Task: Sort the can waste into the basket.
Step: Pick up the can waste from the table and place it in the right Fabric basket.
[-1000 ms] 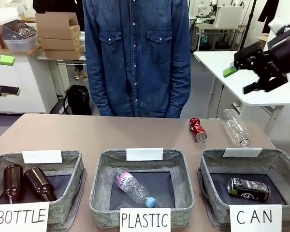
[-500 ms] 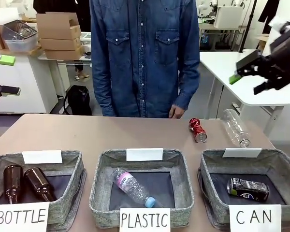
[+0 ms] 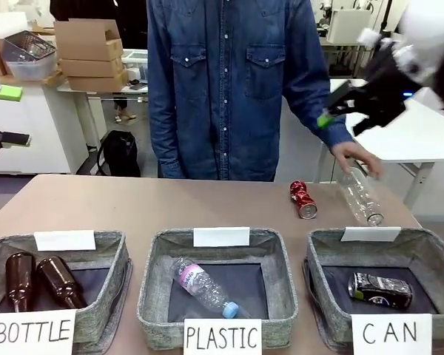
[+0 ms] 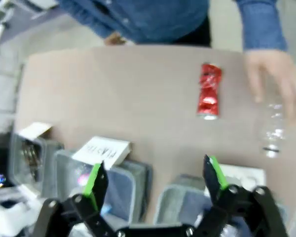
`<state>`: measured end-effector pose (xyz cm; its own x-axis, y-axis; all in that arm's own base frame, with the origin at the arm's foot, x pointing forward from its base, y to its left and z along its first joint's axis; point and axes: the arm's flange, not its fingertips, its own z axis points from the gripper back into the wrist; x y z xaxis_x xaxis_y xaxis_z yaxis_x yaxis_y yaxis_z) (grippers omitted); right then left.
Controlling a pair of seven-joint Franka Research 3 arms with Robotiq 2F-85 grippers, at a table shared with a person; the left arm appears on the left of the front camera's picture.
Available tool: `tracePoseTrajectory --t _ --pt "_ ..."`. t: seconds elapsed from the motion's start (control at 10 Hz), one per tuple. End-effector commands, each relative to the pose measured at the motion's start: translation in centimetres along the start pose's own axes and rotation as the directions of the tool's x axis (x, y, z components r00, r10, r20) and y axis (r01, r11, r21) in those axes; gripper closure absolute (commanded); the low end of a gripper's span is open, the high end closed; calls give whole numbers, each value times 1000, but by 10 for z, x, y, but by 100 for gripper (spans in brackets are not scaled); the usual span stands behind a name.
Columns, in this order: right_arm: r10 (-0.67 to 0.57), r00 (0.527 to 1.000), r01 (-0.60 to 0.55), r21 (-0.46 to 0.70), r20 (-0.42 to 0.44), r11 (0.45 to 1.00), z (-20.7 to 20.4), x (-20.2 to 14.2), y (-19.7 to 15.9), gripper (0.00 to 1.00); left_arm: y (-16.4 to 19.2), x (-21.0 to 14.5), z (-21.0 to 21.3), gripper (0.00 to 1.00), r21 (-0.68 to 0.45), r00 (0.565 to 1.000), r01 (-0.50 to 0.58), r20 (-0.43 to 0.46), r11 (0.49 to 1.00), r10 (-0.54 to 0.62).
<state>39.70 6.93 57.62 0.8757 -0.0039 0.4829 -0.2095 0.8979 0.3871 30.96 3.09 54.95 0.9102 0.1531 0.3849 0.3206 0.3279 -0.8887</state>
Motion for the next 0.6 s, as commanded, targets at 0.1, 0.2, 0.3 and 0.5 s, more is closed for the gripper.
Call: tracePoseTrajectory --t 0.1,0.2,0.3,0.5 --pt "-136 990 131 106 37 986 113 -108 -73 0 1 -1 4 0 -2 1000 16 -11 1000 -16" --pt "-129 992 128 81 7 988 111 -113 -75 0 1 -1 4 0 -2 1000 16 -11 1000 -16" --pt "-140 990 141 65 -16 988 102 -110 -77 0 1 -1 4 0 -2 1000 16 -11 1000 -16" --pt "-93 996 94 96 -9 991 93 -93 -75 0 1 -1 4 0 -2 1000 16 -11 1000 -16"
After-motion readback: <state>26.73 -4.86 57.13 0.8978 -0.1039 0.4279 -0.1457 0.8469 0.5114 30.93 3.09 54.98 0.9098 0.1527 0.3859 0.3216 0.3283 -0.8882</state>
